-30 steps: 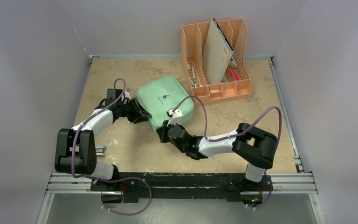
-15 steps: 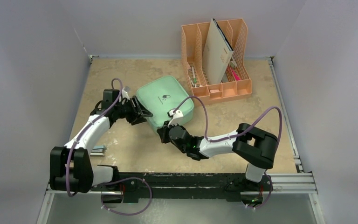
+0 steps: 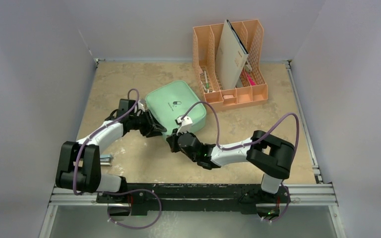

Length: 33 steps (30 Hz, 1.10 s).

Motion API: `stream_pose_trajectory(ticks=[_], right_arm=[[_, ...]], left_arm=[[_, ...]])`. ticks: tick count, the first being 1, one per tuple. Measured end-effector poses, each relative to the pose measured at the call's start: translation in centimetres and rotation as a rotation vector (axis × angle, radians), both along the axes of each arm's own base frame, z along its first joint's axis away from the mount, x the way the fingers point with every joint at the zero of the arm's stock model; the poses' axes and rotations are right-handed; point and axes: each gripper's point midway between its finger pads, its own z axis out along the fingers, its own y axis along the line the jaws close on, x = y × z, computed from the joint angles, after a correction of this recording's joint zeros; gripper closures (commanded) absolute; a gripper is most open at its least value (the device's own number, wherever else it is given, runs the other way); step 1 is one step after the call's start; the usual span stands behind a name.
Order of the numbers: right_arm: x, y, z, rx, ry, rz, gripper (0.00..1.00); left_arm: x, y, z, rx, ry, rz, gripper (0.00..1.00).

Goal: Organize the medicine kit
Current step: Zip the medicine box at the center of the board.

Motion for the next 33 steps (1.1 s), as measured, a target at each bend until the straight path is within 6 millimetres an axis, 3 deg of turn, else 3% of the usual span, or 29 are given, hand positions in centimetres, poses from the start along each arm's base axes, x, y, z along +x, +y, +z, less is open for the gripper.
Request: stream_pose_trajectory(ticks=[6,13,33], right_arm=[[0.0,-0.8,-0.3,-0.023,-0.008,-0.008,1.00],[0.2,-3.5,-0.5,-0.066,-0.027,-0.057,1.00],[1.9,-7.2,-0.4,-0.140,-0.094,-0.012,1.00]], left_arm=[[0.1,0.0,-0.1,-0.002,0.002,0.003,0.88],[0.0,-0.1,-0.1,0.000,0.001,-0.003,0.89],[-0.1,0.0,-0.1,0.040,-0.009,-0.032,0.92]])
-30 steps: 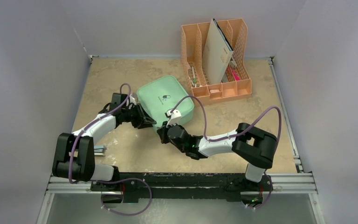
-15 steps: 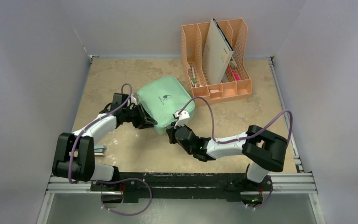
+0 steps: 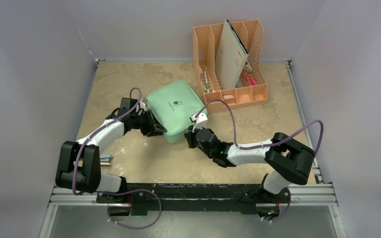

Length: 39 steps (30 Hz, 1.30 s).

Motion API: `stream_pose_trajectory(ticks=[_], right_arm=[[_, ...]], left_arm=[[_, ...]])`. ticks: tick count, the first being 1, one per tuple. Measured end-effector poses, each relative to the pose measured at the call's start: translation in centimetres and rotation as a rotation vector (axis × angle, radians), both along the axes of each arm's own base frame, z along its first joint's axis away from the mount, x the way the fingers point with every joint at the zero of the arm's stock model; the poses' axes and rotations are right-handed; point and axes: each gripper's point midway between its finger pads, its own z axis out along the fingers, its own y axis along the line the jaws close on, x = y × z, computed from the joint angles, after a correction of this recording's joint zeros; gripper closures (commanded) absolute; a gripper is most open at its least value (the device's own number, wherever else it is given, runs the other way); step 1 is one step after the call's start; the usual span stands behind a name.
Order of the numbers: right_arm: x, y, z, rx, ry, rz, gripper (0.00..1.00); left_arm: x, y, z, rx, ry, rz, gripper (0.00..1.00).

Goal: Organize the medicine kit
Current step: Zip the medicine box at the center of the board.

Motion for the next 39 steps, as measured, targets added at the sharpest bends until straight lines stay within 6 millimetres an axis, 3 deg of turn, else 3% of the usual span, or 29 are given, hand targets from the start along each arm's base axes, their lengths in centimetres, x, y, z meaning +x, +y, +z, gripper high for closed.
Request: stream_pose_trajectory(ticks=[5,12,18,34,39], right_arm=[[1.1,-1.8,0.0,-0.031,-0.012,0.014,1.00],[0.6,-1.7,-0.3,-0.035,-0.054,0.110,0.68],[0.3,-1.2,-1.3,-0.049,-0.080,0.174,0.56],[1.5,-0.8,-0.1,-0.060,-0.205,0.178,0.52],[1.8,-0.5,-0.2,-0.054,-0.206,0.172,0.62]], left_arm=[[0.1,0.2,0.0,0.017,-0.006,-0.004,0.92],[0.0,0.2,0.1,0.019,-0.009,-0.005,0.91],[-0.1,0.2,0.2,0.012,-0.008,-0.008,0.91],[-0.2,0.4,0.4,0.018,-0.006,-0.001,0.91],[-0.1,0.6,0.5,0.027,-0.013,0.008,0.91]])
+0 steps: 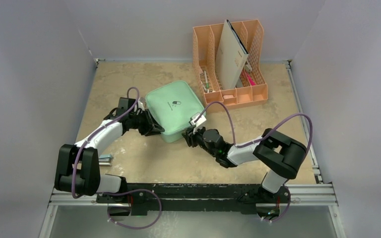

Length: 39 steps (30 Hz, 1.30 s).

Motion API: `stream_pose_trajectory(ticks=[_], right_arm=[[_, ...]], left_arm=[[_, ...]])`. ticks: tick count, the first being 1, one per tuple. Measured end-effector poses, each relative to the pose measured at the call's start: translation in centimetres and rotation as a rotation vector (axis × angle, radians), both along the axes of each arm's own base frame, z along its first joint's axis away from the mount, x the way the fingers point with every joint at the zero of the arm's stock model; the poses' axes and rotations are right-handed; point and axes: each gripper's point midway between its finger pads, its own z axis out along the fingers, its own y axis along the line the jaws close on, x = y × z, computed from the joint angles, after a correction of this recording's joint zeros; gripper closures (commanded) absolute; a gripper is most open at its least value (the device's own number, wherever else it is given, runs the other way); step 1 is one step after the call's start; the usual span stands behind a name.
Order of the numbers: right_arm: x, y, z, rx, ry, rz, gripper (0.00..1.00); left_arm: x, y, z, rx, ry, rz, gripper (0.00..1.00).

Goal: Organize the medicine kit
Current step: Zip the medicine box at the center of the board.

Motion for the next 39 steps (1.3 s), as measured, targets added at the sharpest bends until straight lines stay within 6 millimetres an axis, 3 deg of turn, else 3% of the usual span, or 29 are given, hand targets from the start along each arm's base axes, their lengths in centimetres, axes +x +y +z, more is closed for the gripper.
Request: stream_pose_trajectory(ticks=[6,7,17,27,39], right_arm=[[0.2,0.5,-0.6,0.038,0.039,-0.022,0.99],[0.2,0.6,-0.6,0.048,0.047,-0.026,1.00],[0.2,0.6,-0.6,0.055,0.086,-0.063,1.00],[2.0,-2.8,-0.4,-0.039,0.040,-0.170,1.00],[3.0,-4.7,-0.1,-0.131,-0.022,-0.175,1.00]], left_arm=[[0.1,0.0,0.1,-0.005,0.000,0.007,0.91],[0.1,0.0,0.1,-0.005,0.000,0.009,0.92],[0.2,0.4,0.6,0.019,-0.003,0.011,0.99],[0.1,0.3,0.7,0.021,-0.011,-0.006,0.99],[0.2,0.5,0.6,0.034,-0.011,-0.001,0.99]])
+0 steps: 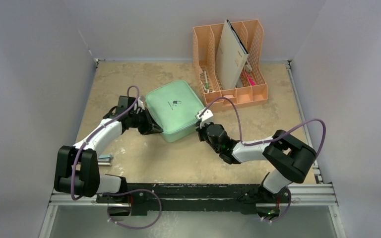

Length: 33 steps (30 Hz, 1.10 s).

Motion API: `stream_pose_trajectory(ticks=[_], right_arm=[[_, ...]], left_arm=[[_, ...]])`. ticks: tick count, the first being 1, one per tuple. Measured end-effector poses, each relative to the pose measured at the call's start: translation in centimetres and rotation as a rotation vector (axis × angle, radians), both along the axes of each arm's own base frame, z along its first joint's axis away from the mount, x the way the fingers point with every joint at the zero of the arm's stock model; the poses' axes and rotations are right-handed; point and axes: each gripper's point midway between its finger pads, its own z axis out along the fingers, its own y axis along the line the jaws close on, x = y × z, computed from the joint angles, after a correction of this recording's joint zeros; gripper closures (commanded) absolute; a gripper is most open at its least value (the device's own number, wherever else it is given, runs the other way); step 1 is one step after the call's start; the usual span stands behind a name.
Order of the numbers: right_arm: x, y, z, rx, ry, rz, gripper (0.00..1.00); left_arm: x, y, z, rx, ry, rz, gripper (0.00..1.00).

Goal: Organize the medicine kit
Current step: Zip the medicine box at the center of the board.

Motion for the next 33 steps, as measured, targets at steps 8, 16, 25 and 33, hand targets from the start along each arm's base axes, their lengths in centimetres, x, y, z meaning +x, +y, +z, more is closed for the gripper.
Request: stream_pose_trajectory(ticks=[8,16,25,33], right_arm=[[0.0,-0.6,0.1,-0.003,-0.004,0.040,1.00],[-0.8,1.4,0.3,0.017,0.042,0.150,1.00],[-3.3,7.7,1.3,0.053,0.093,0.287,1.00],[-6.6,14.3,0.7,0.096,0.125,0.365,1.00]], left_arm=[[0.4,0.9,0.5,0.036,0.001,0.013,0.75],[4.9,5.3,7.9,0.130,-0.201,0.138,0.54],[1.8,5.8,9.3,0.091,-0.255,0.177,0.41],[-0.5,6.4,7.0,0.044,-0.180,0.256,0.40]])
